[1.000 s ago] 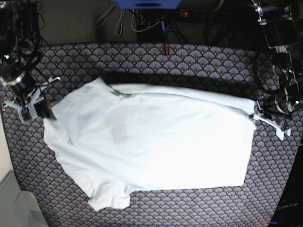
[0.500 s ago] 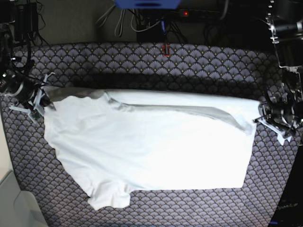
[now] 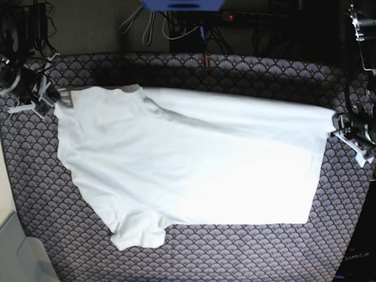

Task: Fold the T-shirt properly
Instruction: 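Drag the shirt with both grippers to straighten it on the mat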

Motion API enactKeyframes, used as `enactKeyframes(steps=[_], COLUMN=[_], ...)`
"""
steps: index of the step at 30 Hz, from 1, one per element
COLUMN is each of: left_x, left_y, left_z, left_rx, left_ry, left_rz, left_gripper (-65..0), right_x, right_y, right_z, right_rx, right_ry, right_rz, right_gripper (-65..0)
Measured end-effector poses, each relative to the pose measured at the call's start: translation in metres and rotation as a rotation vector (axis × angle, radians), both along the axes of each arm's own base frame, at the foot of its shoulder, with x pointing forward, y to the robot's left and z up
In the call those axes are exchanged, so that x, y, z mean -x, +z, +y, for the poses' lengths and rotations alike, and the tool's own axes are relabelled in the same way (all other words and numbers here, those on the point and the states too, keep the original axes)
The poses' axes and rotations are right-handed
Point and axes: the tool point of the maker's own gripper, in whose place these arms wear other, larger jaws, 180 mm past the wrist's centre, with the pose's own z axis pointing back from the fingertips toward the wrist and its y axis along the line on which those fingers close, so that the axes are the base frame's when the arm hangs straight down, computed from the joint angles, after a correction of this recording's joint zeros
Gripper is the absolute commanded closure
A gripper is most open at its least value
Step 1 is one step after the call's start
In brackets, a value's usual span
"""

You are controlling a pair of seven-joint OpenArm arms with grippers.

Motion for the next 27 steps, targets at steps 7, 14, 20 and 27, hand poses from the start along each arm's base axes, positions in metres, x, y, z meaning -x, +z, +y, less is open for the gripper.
enactKeyframes(steps=[7,14,20,27], left_x=[0.016,0.031,0.033,0.042], left_y=[0.008,0.017,0.023,0.025], left_z=[-0.019,-0.044,-0.051,-0.036], left_rx=[0.002,-0.018,-0.030,-0.038], left_ry=[-0.094,-0.199,-0.231,-0.183], left_rz=[-0.033,-0.065,-0.082,-0.079], left_gripper=[-0.5,-0.5,-0.5,-0.5], right_x=[-0.023,-0.033,0.011,0.031], right_y=[0.051,0.048,0.012,0.012], right_z=[-0.009,-0.026,-0.010,-0.014], right_rx=[-0.005,0.041,0.088,0.104], right_ry=[-0.039,-0.180,-0.041,0.052], right_rz=[-0.178,-0.165,0.025,0.065], right_gripper=[0.0,0.0,0.0,0.0])
